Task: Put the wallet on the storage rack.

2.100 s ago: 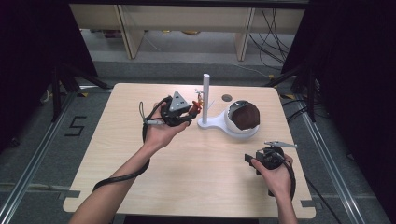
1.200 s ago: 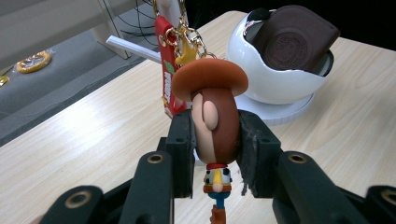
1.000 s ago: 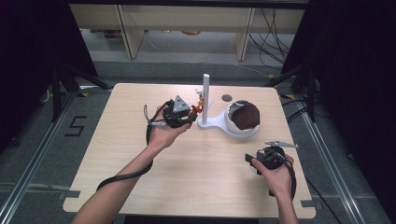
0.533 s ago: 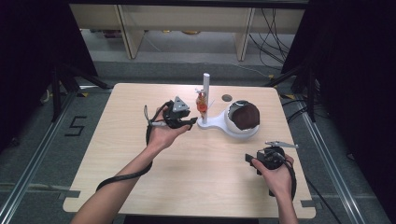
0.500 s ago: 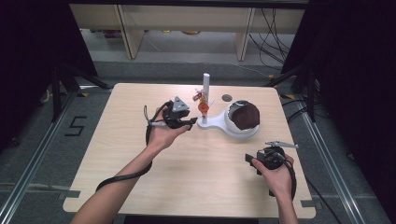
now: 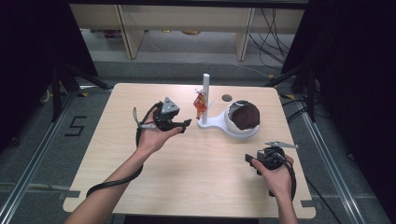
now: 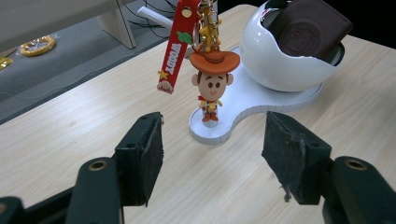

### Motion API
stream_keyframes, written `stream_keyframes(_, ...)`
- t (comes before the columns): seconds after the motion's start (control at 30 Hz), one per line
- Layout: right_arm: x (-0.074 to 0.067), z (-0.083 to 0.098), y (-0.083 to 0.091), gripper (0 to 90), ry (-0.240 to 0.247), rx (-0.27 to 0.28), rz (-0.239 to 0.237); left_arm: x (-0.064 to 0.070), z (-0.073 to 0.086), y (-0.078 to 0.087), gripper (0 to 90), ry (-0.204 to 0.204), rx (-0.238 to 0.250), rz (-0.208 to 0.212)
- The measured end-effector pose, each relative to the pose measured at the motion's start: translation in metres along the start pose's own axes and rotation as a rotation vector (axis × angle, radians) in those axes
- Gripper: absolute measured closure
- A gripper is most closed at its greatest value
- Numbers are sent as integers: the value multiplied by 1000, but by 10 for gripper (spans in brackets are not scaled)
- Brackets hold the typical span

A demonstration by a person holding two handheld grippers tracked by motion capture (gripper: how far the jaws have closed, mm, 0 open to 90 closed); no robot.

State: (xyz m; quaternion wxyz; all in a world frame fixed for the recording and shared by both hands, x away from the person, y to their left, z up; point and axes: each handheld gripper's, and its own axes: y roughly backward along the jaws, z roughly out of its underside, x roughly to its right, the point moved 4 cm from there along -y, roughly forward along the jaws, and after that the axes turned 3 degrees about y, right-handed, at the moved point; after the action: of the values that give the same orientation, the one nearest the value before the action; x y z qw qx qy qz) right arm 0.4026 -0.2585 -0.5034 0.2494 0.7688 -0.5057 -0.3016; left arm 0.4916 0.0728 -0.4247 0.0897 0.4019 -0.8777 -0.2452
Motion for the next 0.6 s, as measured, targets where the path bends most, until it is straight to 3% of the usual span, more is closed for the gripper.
stream_keyframes(0.6, -1, 1, -1, 415, 9, -4, -2, -16, 37, 43, 359, 33, 23, -19)
